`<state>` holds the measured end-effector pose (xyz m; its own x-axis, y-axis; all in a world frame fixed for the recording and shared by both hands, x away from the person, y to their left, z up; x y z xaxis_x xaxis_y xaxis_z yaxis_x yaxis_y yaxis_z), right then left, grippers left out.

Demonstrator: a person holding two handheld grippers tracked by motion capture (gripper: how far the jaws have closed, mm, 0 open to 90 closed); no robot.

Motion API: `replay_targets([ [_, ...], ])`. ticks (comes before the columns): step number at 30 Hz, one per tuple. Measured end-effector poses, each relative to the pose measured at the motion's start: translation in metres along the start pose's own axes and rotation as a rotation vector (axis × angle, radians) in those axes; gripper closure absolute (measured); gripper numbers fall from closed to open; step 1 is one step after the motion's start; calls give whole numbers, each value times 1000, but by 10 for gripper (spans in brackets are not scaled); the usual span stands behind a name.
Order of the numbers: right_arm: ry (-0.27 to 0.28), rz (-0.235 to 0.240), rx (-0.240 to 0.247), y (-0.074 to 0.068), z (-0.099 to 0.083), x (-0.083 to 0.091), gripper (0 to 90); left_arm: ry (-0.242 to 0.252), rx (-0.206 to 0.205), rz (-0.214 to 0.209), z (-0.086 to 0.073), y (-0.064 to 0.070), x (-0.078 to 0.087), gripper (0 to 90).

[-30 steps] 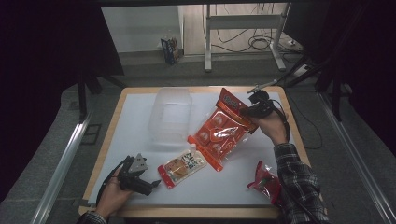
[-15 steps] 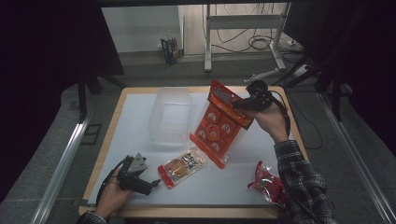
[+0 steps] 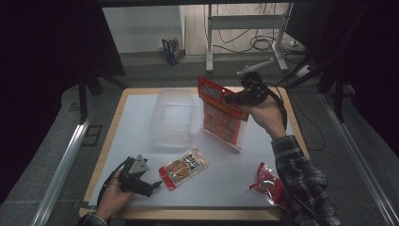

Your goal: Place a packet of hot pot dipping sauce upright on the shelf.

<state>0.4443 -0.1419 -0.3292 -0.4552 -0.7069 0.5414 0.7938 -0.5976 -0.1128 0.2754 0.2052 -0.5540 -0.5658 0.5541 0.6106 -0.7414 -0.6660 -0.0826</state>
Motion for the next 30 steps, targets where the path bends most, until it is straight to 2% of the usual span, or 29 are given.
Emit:
replay_targets([
  [7, 41, -46, -12, 6, 13, 3, 889, 3, 2, -1, 0, 0, 0, 15],
  [21, 82, -27, -14, -1, 35, -8, 889, 41, 36, -14, 1, -4, 5, 6],
  [26, 103, -29, -17, -3, 46, -13, 889, 75, 64, -48, 2, -5, 8, 0],
  [27, 108, -29, -18, -3, 48, -14, 889, 91, 84, -70, 3, -6, 9, 0],
  [28, 110, -31, -20, -3, 50, -15, 889, 91, 84, -70, 3, -6, 9, 0],
  [30, 117, -33, -23, -5, 55, -17, 889, 117, 110, -87, 4, -8, 11, 0],
])
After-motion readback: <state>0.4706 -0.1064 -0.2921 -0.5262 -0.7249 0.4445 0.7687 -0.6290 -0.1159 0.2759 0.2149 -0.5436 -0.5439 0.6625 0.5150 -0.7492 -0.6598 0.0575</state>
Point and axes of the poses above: each handheld gripper's, and its own axes: x roughly backward along the jaws, z roughly out of its top, y roughly to its right, the point moved 2 cm from there along -x, roughly forward along the jaws, and after that the axes turned 8 degrees about y, right-handed, at the moved point
